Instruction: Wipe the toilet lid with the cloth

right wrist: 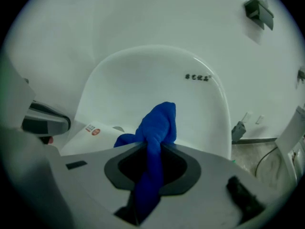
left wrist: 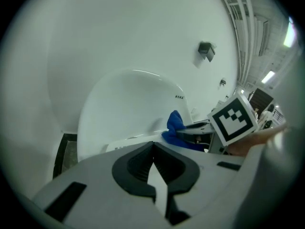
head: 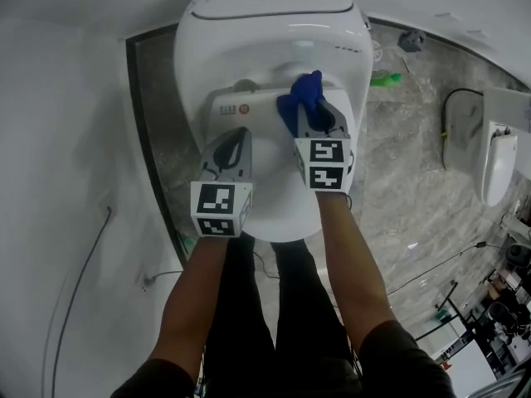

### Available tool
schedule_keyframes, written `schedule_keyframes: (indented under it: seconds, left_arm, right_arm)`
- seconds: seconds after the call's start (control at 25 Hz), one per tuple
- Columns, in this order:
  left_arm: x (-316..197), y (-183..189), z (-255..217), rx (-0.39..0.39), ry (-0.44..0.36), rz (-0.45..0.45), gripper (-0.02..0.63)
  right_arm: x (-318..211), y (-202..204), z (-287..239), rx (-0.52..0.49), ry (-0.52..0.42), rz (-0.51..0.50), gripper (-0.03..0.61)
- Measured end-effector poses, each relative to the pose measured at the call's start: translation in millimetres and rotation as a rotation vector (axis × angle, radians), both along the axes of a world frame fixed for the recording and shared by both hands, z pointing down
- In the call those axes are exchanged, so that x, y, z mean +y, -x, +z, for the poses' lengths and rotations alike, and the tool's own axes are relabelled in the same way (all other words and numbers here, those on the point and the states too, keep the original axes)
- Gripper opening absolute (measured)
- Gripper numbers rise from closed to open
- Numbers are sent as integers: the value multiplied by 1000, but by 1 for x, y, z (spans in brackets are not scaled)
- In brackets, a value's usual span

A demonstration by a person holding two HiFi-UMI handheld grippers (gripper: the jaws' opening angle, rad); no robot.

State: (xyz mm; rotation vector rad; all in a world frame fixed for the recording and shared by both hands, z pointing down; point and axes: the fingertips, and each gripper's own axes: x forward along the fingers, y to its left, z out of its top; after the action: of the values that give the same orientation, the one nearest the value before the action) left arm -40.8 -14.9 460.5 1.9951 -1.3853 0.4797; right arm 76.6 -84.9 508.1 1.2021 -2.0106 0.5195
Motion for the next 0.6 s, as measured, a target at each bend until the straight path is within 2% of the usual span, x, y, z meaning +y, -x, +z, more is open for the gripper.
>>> schedule_keyframes:
  seconds: [0.28, 0.48, 0.6]
  left_arm:
    - [-4, -18, 0, 6, -20, 13, 11]
    - [5, -14, 6, 1, -14, -5, 11]
    - [9, -7, 10, -2, -4, -32, 11]
  right_arm:
    - [-16, -64, 2, 120, -83, 29, 66]
    - [-22, -94, 5, 174, -114, 63, 66]
    - [-25, -108, 9, 240, -132, 87, 66]
